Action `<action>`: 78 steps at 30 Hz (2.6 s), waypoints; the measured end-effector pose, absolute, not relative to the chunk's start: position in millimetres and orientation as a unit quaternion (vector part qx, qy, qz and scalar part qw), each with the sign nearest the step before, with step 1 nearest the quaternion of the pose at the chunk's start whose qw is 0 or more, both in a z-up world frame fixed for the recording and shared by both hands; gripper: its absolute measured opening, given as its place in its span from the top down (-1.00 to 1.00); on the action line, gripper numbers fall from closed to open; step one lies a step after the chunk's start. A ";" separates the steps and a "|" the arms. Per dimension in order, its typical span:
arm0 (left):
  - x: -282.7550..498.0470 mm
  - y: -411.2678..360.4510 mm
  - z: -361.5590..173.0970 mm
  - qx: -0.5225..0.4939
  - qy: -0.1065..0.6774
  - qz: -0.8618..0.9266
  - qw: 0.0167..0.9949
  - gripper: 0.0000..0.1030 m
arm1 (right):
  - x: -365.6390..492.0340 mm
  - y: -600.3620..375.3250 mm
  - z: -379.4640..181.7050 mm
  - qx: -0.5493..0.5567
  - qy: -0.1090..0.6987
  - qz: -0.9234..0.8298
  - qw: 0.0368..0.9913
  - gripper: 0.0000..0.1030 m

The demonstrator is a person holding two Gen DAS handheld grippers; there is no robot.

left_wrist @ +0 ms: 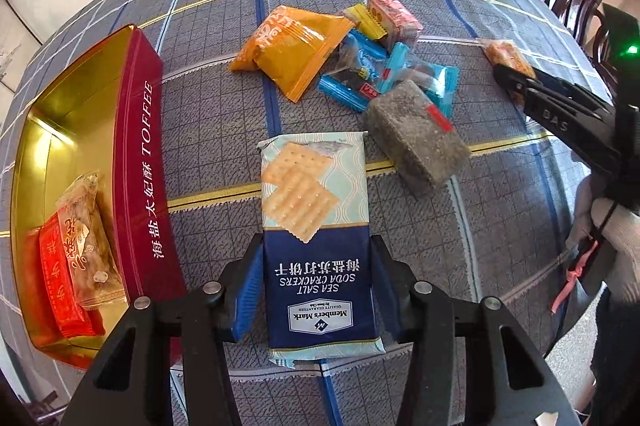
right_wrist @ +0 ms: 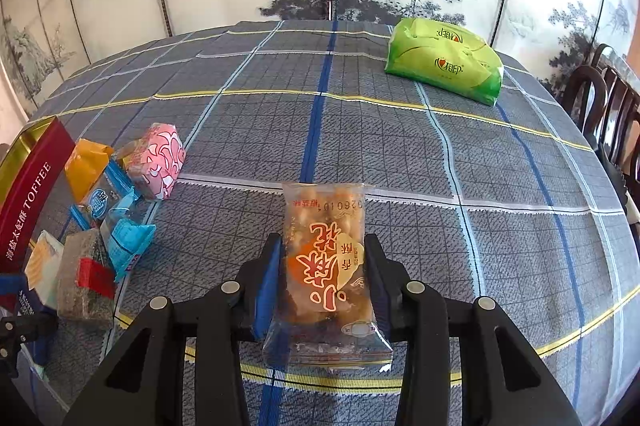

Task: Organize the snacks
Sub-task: 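Carry the blue cracker pack over the tin and lower it inside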

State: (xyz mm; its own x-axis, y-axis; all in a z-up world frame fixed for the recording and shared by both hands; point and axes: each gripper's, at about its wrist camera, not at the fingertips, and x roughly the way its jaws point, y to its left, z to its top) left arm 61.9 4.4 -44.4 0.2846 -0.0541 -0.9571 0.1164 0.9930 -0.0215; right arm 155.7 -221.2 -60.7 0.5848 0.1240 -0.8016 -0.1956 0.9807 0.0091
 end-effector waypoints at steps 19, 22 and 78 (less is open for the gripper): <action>57.6 77.3 32.6 -0.001 0.533 -0.008 0.846 0.11 | 156.2 -220.2 -60.8 -0.041 0.447 0.089 0.889 0.17; 59.6 107.8 36.6 -0.009 0.528 0.025 0.849 0.11 | 155.7 -219.9 -60.6 -0.041 0.447 0.089 0.889 0.17; 42.3 200.3 -38.4 0.019 0.580 0.116 0.806 -0.04 | 172.2 -219.0 -56.7 -0.034 0.517 0.038 0.855 0.00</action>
